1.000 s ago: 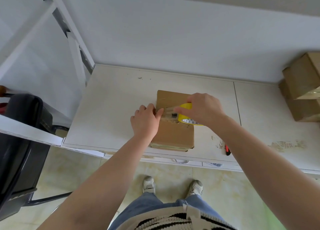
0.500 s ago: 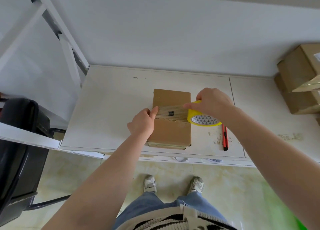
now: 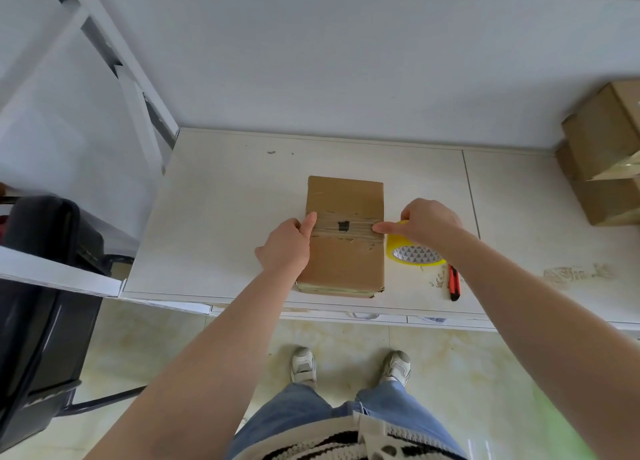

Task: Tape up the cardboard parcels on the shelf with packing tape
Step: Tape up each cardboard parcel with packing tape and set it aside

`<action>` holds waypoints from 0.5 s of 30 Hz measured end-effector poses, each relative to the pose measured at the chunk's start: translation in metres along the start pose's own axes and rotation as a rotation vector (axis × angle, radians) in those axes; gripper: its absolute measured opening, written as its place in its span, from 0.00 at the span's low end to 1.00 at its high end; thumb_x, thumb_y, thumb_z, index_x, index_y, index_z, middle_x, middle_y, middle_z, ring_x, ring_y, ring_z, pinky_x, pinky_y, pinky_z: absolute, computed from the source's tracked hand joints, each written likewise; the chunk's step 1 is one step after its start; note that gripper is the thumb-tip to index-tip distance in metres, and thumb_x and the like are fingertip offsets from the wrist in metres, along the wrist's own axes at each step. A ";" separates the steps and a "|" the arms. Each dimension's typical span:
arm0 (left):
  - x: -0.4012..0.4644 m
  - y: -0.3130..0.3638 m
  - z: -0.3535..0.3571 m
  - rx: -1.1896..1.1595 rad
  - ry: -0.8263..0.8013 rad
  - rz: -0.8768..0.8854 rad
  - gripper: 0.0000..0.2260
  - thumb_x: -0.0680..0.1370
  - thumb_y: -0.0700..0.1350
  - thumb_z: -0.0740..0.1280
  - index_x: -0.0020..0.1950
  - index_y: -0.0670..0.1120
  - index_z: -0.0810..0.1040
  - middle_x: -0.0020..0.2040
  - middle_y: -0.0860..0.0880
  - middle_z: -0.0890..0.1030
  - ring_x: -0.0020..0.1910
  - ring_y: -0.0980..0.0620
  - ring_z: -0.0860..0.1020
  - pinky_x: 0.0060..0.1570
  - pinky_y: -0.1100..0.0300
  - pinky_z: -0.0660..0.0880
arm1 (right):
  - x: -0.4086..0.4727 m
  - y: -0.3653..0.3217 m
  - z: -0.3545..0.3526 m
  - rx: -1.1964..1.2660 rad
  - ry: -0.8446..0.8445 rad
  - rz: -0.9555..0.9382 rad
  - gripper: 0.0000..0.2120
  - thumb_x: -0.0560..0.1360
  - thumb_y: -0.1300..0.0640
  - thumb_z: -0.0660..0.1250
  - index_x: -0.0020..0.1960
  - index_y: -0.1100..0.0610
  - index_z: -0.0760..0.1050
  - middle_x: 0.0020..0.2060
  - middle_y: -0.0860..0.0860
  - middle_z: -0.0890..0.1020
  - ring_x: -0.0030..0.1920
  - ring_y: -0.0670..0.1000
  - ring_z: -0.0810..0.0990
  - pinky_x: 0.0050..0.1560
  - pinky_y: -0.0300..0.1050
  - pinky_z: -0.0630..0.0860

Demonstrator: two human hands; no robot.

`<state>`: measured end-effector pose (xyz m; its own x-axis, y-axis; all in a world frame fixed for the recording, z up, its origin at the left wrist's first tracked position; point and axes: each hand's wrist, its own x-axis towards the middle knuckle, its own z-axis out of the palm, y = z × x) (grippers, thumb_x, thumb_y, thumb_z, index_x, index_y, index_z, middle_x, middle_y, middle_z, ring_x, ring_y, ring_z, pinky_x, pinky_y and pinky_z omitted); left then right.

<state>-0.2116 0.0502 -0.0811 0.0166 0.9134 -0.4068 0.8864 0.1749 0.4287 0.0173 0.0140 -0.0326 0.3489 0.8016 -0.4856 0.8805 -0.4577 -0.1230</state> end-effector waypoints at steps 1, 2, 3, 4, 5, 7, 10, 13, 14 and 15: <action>0.000 0.001 -0.001 0.004 -0.006 -0.001 0.26 0.82 0.66 0.46 0.39 0.49 0.70 0.34 0.52 0.75 0.35 0.51 0.73 0.47 0.52 0.65 | 0.002 0.002 0.003 0.017 -0.003 0.005 0.34 0.64 0.22 0.63 0.37 0.56 0.75 0.30 0.49 0.78 0.34 0.50 0.78 0.35 0.43 0.70; -0.001 0.003 -0.002 0.018 -0.011 -0.001 0.26 0.82 0.66 0.46 0.41 0.48 0.71 0.35 0.51 0.75 0.35 0.50 0.73 0.47 0.53 0.65 | 0.003 0.003 0.006 0.034 -0.006 0.008 0.34 0.64 0.22 0.63 0.36 0.56 0.74 0.29 0.49 0.77 0.34 0.50 0.78 0.35 0.43 0.71; -0.003 0.004 -0.003 0.050 0.002 0.004 0.26 0.82 0.66 0.46 0.43 0.48 0.72 0.35 0.52 0.75 0.36 0.49 0.74 0.47 0.53 0.64 | 0.004 0.004 0.008 0.051 -0.014 0.009 0.34 0.64 0.22 0.63 0.36 0.56 0.74 0.29 0.49 0.77 0.34 0.51 0.78 0.36 0.44 0.72; -0.004 0.004 -0.004 0.103 0.054 0.026 0.25 0.82 0.65 0.48 0.47 0.47 0.74 0.37 0.52 0.76 0.37 0.49 0.75 0.47 0.53 0.64 | 0.005 0.004 0.009 0.064 -0.021 0.007 0.34 0.64 0.22 0.63 0.36 0.56 0.74 0.30 0.49 0.77 0.34 0.51 0.78 0.37 0.45 0.73; -0.005 0.004 -0.005 0.178 0.152 0.078 0.23 0.82 0.64 0.51 0.52 0.46 0.74 0.41 0.51 0.77 0.40 0.48 0.76 0.48 0.52 0.66 | 0.006 0.004 0.010 0.069 -0.026 0.004 0.34 0.64 0.22 0.63 0.36 0.56 0.74 0.30 0.50 0.77 0.35 0.51 0.79 0.38 0.45 0.74; -0.007 0.005 -0.004 0.336 0.382 0.261 0.21 0.81 0.59 0.59 0.64 0.44 0.72 0.57 0.46 0.77 0.54 0.45 0.78 0.60 0.47 0.69 | 0.006 0.005 0.009 0.063 -0.028 -0.004 0.34 0.65 0.23 0.63 0.36 0.56 0.74 0.30 0.50 0.77 0.35 0.52 0.79 0.38 0.46 0.73; -0.008 0.027 0.001 0.462 0.381 0.541 0.31 0.82 0.55 0.53 0.80 0.41 0.52 0.80 0.40 0.53 0.79 0.41 0.55 0.76 0.41 0.49 | 0.007 0.004 0.009 0.045 -0.024 -0.010 0.33 0.66 0.23 0.63 0.36 0.56 0.74 0.31 0.50 0.78 0.36 0.51 0.79 0.37 0.44 0.72; -0.006 0.042 0.016 0.484 0.242 0.569 0.32 0.84 0.56 0.45 0.80 0.41 0.36 0.80 0.42 0.35 0.79 0.44 0.37 0.77 0.45 0.39 | 0.008 0.005 0.011 0.055 -0.024 -0.005 0.33 0.66 0.23 0.63 0.37 0.56 0.75 0.31 0.50 0.78 0.36 0.51 0.79 0.37 0.45 0.73; -0.004 0.042 0.020 0.496 0.217 0.553 0.32 0.84 0.57 0.45 0.79 0.42 0.34 0.79 0.43 0.34 0.79 0.45 0.35 0.77 0.46 0.38 | 0.008 0.006 0.013 0.056 -0.023 -0.003 0.33 0.66 0.23 0.63 0.37 0.56 0.75 0.31 0.49 0.78 0.36 0.51 0.79 0.38 0.45 0.73; -0.002 0.040 0.021 0.516 0.206 0.539 0.32 0.84 0.57 0.44 0.79 0.42 0.33 0.79 0.43 0.33 0.78 0.45 0.34 0.77 0.46 0.38 | 0.009 0.006 0.013 0.058 -0.021 -0.003 0.33 0.66 0.23 0.63 0.37 0.56 0.75 0.32 0.49 0.79 0.36 0.51 0.79 0.38 0.45 0.73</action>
<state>-0.1660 0.0476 -0.0803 0.4653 0.8825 -0.0690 0.8845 -0.4605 0.0744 0.0211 0.0134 -0.0494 0.3389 0.7950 -0.5031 0.8612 -0.4775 -0.1743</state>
